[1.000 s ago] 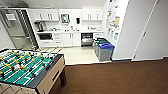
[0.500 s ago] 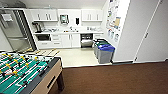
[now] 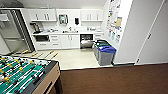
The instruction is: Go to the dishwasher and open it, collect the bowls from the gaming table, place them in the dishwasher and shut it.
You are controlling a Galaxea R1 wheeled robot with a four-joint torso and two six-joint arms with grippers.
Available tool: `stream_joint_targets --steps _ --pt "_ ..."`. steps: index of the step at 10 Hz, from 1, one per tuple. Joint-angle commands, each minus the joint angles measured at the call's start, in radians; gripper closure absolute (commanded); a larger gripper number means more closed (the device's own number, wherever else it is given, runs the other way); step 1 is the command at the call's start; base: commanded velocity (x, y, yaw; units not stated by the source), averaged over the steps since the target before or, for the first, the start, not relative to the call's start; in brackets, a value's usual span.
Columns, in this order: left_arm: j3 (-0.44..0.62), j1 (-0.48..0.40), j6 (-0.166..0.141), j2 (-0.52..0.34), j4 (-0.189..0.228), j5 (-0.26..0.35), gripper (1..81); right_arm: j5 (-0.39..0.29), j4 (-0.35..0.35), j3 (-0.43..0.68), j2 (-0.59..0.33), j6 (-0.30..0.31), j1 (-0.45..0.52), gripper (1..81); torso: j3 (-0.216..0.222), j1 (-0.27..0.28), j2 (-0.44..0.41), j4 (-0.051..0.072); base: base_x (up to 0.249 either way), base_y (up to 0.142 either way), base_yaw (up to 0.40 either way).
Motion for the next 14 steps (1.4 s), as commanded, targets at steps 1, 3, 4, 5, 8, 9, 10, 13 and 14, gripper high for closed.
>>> stream_joint_targets --steps 1,3,4,5,8,9,10,13,14 --pt "0.001 -0.035 0.001 -0.01 -0.007 0.027 81.1 -0.06 -0.01 0.004 -0.012 0.0 0.041 81.1 0.0 0.0 0.0 0.0 0.22 0.0 0.0" --pt "0.001 -0.035 0.001 -0.009 -0.007 0.028 81.1 -0.06 -0.01 0.001 -0.011 0.0 0.041 81.1 0.0 0.0 0.0 0.0 0.22 0.0 0.0" --pt "-0.001 -0.035 0.0 -0.006 -0.01 0.03 81.1 -0.06 -0.01 -0.004 -0.009 0.0 0.041 81.1 0.0 0.0 0.0 0.0 0.22 0.0 0.0" --pt "-0.001 -0.035 0.0 -0.003 -0.011 0.031 81.1 -0.06 -0.01 -0.005 -0.011 0.0 0.041 81.1 0.0 0.0 0.0 0.0 0.22 0.0 0.0" --pt "-0.001 -0.035 0.001 0.0 -0.019 0.031 81.1 -0.059 -0.01 -0.005 -0.009 0.0 0.041 81.1 0.0 0.0 0.0 0.0 0.22 0.0 0.0" --pt "-0.001 -0.035 0.0 0.0 -0.019 0.031 81.1 -0.059 -0.01 -0.005 -0.009 0.0 0.041 81.1 0.0 0.0 0.0 0.0 0.22 0.0 0.0" --pt "-0.001 -0.033 0.0 0.0 -0.019 0.031 81.1 -0.059 -0.01 -0.004 -0.009 0.0 0.041 81.1 0.0 0.001 0.0 0.0 0.22 0.0 0.0" --pt "-0.001 -0.033 0.0 -0.003 -0.019 0.03 81.1 -0.057 -0.01 -0.005 -0.006 0.0 0.041 81.1 0.0 0.0 0.0 0.0 0.223 0.0 0.0" --pt "-0.001 -0.033 0.0 -0.003 -0.019 0.03 81.1 -0.057 -0.01 -0.005 -0.006 0.0 0.041 81.1 0.0 0.0 0.0 0.0 0.226 0.0 0.0"
